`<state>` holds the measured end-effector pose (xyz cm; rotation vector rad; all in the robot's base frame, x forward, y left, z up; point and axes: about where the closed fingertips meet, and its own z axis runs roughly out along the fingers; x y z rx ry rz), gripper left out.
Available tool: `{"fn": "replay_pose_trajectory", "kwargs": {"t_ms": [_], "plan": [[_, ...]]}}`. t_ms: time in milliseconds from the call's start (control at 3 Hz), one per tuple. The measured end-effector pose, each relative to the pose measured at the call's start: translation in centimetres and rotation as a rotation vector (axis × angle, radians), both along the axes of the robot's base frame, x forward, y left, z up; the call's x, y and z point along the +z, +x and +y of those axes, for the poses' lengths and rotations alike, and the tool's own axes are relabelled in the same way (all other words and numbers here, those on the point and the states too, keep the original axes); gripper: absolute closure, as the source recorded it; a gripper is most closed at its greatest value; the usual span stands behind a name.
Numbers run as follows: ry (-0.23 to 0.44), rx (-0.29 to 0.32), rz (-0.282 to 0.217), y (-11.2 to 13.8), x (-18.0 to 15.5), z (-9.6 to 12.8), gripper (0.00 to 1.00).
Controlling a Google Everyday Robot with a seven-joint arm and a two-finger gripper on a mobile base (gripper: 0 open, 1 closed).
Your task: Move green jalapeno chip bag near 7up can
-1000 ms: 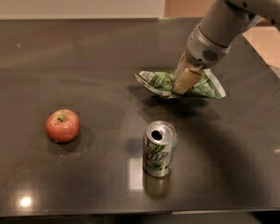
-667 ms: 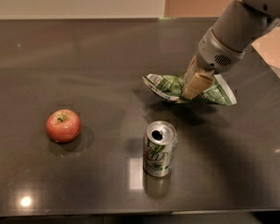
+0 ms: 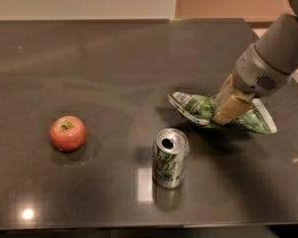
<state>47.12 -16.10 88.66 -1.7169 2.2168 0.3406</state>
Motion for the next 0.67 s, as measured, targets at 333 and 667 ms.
{"fn": "replay_pose_trajectory", "kwargs": {"t_ms": [333,667], "plan": [[-0.005,-0.024,0.033,-2.7,-0.6,-1.3,1.0],[-0.006,-0.03,0.063,-5.1,-1.0,-1.9,1.0]]}}
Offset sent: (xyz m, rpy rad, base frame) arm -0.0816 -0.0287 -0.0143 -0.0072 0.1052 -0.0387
